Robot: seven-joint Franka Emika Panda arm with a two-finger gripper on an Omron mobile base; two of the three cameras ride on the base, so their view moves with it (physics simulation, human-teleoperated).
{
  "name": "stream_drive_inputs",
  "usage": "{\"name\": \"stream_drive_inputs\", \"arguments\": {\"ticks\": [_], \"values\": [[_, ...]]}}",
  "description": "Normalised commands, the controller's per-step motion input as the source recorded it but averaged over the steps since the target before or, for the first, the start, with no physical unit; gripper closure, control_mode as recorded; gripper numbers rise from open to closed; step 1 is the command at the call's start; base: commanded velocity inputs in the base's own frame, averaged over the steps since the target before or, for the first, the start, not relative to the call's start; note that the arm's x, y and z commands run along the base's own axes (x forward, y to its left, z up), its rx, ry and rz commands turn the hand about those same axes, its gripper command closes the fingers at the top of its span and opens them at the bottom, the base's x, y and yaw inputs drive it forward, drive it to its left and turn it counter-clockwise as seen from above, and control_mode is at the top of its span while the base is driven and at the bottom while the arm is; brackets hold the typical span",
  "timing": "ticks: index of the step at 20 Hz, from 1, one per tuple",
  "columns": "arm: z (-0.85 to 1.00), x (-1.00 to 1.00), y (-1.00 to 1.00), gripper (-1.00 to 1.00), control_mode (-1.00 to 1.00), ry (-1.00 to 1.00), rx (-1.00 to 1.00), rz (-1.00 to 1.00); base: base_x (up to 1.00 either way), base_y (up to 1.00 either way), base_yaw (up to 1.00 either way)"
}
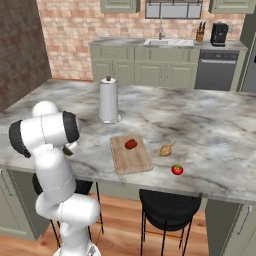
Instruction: Place the avocado, onion, tomato, and bell pepper on the cutting board.
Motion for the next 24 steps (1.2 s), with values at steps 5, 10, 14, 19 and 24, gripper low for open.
{"name": "stream_drive_inputs", "arguments": {"ticks": [5, 10, 14, 19, 24], "values": [[0.14, -0.16, 0.00, 1.00, -1.00, -0.09, 0.00, 0.00, 0.00, 0.00, 0.00], [0.54, -0.24, 0.00, 1.00, -1.00, -0.11, 0.00, 0.00, 0.00, 0.00, 0.00], [0.69, -0.19, -0.04, 1.00, -1.00, -0.08, 0.01, 0.00, 0.00, 0.00, 0.00], [0.69, -0.18, -0.09, 1.00, -1.00, -0.04, 0.03, 0.00, 0.00, 0.00, 0.00], [0.63, -0.15, -0.16, 1.00, -1.00, -0.04, 0.03, 0.00, 0.00, 0.00, 0.00]]}}
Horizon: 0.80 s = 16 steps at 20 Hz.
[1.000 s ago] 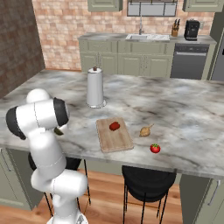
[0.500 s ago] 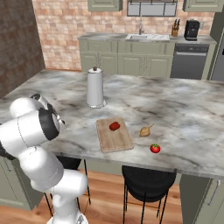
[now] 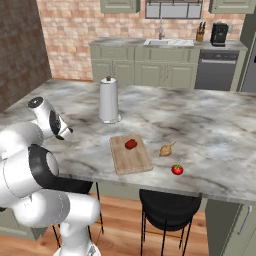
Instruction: Place the avocado, onion, tomato, and bell pepper on the cutting board.
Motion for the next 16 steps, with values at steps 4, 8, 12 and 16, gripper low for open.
{"name": "stream_drive_inputs", "arguments": {"ticks": [4, 8, 12, 16], "values": [[0.49, -0.27, -0.33, 1.00, -1.00, -0.04, 0.04, 0.00, 0.00, 0.00, 0.00], [0.37, -0.24, -0.41, 1.00, -1.00, -0.01, 0.04, 0.00, 0.00, 0.00, 0.00], [0.35, -0.18, -0.47, 1.00, -1.00, 0.00, 0.06, 0.00, 0.00, 0.00, 0.00], [0.37, -0.22, -0.49, 1.00, -1.00, 0.00, 0.06, 0.00, 0.00, 0.00, 0.00]]}}
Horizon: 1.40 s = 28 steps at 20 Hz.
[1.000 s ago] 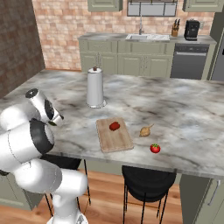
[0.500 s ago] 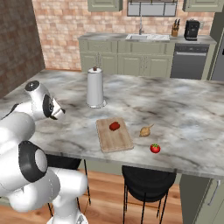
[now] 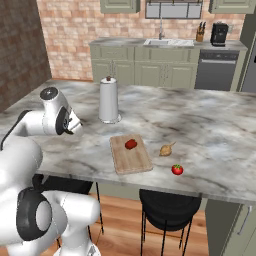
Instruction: Place the avocado, onion, tomato, and bell pepper on the cutting board.
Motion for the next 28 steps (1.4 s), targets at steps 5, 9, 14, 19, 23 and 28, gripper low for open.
{"name": "stream_drive_inputs", "arguments": {"ticks": [5, 9, 14, 19, 23, 28], "values": [[0.29, -0.19, -0.47, 1.00, -1.00, 0.00, 0.04, 0.00, 0.00, 0.00, 0.00], [0.14, -0.13, -0.46, 1.00, -1.00, 0.00, 0.02, 0.00, 0.00, 0.00, 0.00], [0.06, -0.12, -0.47, 1.00, -1.00, 0.00, 0.01, 0.00, 0.00, 0.00, 0.00], [0.00, -0.08, -0.40, 1.00, -1.00, 0.00, 0.00, 0.00, 0.00, 0.00, 0.00], [0.00, 0.00, -0.22, 1.00, -1.00, 0.00, 0.00, -0.01, 0.00, 0.00, 0.00], [0.00, 0.00, -0.09, 1.00, -1.00, 0.00, 0.00, 0.00, 0.00, 0.00, 0.00]]}}
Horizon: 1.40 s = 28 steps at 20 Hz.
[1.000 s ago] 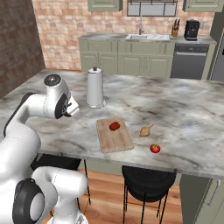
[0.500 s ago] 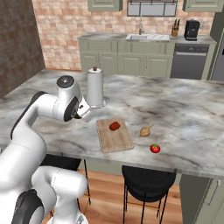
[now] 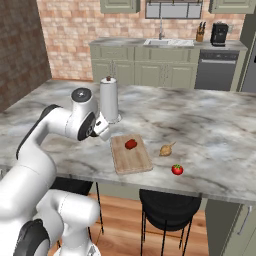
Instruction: Place the avocado, onion, tomato, and bell pepper on the cutting board.
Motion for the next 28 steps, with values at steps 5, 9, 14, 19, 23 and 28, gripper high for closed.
{"name": "stream_drive_inputs", "arguments": {"ticks": [5, 9, 14, 19, 23, 28], "values": [[0.00, 0.00, -0.14, 1.00, -1.00, 0.00, 0.00, 0.00, 0.00, 0.00, 0.00], [-0.01, 0.01, -0.24, 1.00, -1.00, 0.00, 0.00, 0.00, 0.00, 0.00, 0.00], [-0.04, 0.00, -0.27, 1.00, -1.00, 0.00, 0.00, 0.00, 0.00, 0.00, 0.00], [-0.12, 0.03, -0.26, 1.00, -1.00, 0.00, 0.00, 0.00, 0.00, 0.00, 0.00], [-0.16, 0.11, -0.17, 1.00, -1.00, 0.00, 0.00, 0.00, 0.00, 0.00, 0.00], [-0.18, 0.15, -0.10, 1.00, -1.00, 0.00, 0.00, 0.00, 0.00, 0.00, 0.00]]}}
